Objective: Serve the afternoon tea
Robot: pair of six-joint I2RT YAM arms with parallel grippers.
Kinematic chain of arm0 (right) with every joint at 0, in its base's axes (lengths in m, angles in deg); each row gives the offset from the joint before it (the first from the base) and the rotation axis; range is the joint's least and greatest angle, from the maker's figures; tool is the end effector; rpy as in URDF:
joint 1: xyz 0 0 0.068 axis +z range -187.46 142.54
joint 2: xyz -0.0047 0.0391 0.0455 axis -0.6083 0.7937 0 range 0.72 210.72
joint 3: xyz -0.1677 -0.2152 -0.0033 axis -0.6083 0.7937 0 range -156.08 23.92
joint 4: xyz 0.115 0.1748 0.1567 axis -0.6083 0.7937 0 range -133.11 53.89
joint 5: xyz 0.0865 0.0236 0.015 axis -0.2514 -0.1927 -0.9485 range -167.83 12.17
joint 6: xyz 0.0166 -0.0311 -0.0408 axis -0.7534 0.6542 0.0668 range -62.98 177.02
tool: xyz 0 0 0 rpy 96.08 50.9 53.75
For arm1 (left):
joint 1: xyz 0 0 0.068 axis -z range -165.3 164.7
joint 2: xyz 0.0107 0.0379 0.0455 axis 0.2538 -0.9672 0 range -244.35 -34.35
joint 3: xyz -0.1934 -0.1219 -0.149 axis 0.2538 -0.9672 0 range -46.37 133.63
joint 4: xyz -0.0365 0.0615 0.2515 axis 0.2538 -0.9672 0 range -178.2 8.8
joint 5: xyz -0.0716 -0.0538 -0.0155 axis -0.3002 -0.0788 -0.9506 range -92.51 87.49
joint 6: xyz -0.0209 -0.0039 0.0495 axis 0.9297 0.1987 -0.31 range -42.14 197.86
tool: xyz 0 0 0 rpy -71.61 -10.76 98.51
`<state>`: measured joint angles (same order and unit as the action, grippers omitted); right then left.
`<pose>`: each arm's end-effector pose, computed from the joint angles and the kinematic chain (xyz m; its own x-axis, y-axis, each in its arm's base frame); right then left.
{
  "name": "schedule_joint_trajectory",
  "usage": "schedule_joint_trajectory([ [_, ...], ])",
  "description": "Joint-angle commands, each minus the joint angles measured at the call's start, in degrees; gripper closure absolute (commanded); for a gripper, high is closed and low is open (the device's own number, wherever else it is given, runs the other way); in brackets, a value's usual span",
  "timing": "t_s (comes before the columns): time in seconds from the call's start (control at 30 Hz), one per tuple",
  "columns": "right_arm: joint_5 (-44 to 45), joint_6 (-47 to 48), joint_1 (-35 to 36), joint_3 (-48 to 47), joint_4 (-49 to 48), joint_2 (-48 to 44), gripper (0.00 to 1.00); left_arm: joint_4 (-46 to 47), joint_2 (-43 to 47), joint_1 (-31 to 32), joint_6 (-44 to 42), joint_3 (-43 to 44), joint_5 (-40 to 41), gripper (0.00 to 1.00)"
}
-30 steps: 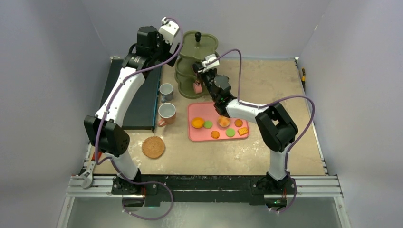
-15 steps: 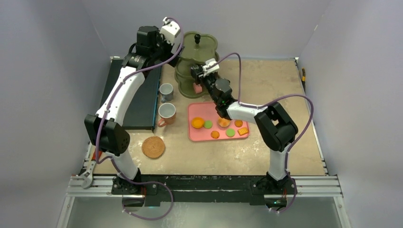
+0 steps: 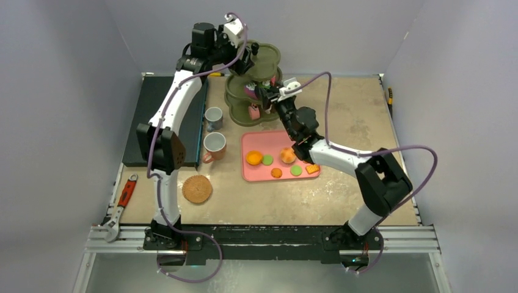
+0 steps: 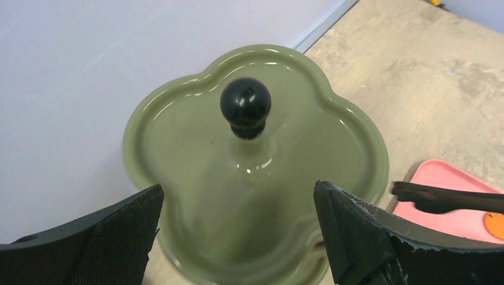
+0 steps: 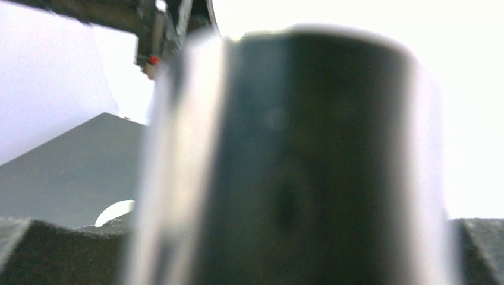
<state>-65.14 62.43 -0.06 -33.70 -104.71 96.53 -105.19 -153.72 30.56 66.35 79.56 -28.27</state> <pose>0.3036 0.2223 0.3151 0.3551 0.1557 -0.9218 -0.4008 0.9162 0.0004 0.4644 -0.1480 0.3995 -0.1537 0.2304 -0.9609 0.6894 0.7217 0.0628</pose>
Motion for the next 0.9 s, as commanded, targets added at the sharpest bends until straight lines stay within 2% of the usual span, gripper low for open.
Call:
schedule_joint_trajectory([
  [0.0, 0.9, -1.4, -0.5, 3.7, -2.6, -7.8, 0.43, 4.3, -5.3, -2.9, 1.7, 7.4, -14.8, 0.05],
  [0.03, 0.7, -1.7, -0.6, 4.6, -2.1, -9.1, 0.43, 6.5, -5.8, -3.9, 2.5, 6.9, -19.1, 0.06],
  [0.1, 0.5, -2.5, -0.6, 6.1, -1.0, -12.1, 0.43, 16.5, -6.3, -6.0, 8.5, 4.0, -26.7, 0.08],
  [0.17, 0.2, -3.3, -0.6, 7.6, -0.2, -14.2, 0.43, 27.7, -7.5, -7.1, 16.3, 2.4, -29.7, 0.10],
  [0.27, -0.2, -4.3, -0.7, 9.0, 0.9, -16.5, 0.43, 29.8, -12.3, -7.3, 19.9, 8.0, -31.9, 0.11],
  [0.37, -0.2, -4.9, -0.7, 10.3, 1.4, -18.1, 0.43, 36.5, -14.9, -7.2, 25.3, 9.3, -33.9, 0.13],
  [0.73, -0.5, -6.7, -0.6, 12.9, 0.9, -19.1, 0.43, 36.5, -18.2, -4.1, 21.1, 10.9, -32.6, 0.15],
  [0.87, -0.7, -7.2, -0.7, 14.1, 0.6, -20.0, 0.44, 38.9, -20.1, -3.6, 23.1, 12.9, -32.7, 0.24],
])
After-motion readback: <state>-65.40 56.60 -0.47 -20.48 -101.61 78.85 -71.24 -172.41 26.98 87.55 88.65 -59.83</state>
